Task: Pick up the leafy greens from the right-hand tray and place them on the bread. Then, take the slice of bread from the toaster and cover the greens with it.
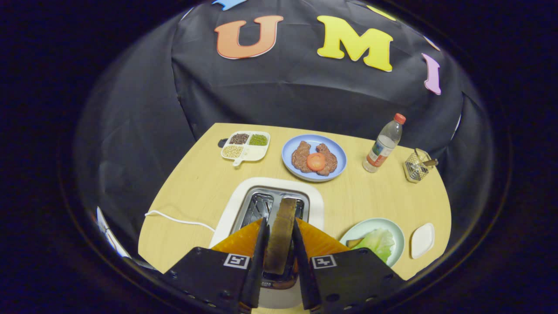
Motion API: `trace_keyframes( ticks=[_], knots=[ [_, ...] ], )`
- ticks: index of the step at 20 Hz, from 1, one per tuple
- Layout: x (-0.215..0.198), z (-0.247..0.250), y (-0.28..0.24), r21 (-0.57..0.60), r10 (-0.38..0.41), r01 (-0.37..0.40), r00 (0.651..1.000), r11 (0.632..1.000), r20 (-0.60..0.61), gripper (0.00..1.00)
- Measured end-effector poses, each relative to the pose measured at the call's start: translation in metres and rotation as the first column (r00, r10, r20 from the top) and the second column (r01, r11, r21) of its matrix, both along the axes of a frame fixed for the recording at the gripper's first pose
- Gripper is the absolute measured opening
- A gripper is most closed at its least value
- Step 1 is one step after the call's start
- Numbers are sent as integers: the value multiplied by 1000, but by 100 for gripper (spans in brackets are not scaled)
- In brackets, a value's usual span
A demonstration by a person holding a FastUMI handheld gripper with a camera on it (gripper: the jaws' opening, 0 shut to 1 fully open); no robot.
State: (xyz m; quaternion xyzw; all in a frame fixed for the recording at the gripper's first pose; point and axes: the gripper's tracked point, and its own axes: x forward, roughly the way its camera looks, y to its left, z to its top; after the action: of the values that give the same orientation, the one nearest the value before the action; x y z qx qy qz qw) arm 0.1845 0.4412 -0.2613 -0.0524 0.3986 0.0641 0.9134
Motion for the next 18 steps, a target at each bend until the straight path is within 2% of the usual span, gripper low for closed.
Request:
trace_keyframes(
  ticks=[2,5,12,18],
  knots=[
    [-2,-2,5,17,-2,2,1000,1000,-11,37],
    [-7,7,-7,-6,-41,40,999,999,-15,15],
    [-31,50,-17,130,-61,64,998,989,-21,15],
    [-47,85,-50,231,-75,75,997,970,-12,15]
  ],
)
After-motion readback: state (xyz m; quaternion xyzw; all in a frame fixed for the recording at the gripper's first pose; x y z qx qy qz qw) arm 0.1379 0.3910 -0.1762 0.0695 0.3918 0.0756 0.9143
